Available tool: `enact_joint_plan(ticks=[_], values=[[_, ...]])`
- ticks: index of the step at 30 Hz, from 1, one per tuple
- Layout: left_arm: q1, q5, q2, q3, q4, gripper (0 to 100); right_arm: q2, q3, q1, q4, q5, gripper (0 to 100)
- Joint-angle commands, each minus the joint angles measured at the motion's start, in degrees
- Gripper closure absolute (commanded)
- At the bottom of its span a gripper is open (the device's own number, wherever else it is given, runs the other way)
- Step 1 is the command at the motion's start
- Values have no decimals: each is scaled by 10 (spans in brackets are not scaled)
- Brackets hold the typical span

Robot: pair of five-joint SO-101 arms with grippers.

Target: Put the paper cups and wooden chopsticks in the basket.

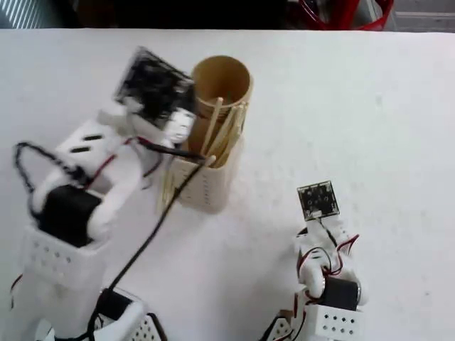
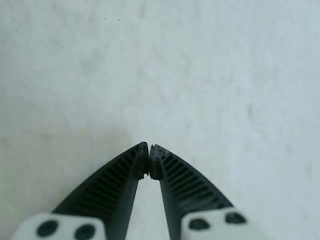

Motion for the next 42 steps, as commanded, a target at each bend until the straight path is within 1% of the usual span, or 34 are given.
enact_joint_plan(ticks=[1,3,4,6,8,10,11,13,16,21,26,30,42], values=[[-148,6,-43,19,43,958,-1,5,0,-7,-1,981],[-216,6,-40,70,40,949,-1,5,0,-7,-1,981],[-243,6,-32,107,25,934,-1,5,0,-7,-1,981],[-278,4,-4,199,-28,893,-1,5,0,-7,-1,981],[-284,-5,37,288,-112,872,-1,5,0,-7,-1,981],[-282,-39,85,345,-188,885,-1,5,0,-7,-1,981],[-277,-51,109,360,-215,895,-1,5,0,-7,-1,981],[-274,-54,163,363,-242,904,-1,5,0,-7,-1,981],[-273,-53,247,336,-255,902,-1,5,0,-7,-1,981],[-281,-53,378,280,-254,902,-1,5,0,-7,-1,981],[-282,-53,466,232,-250,904,-1,5,0,-7,-1,981],[-282,-53,477,214,-231,905,-1,5,0,-7,-1,981],[-293,-53,479,214,-234,906,-1,5,0,-7,-1,981]])
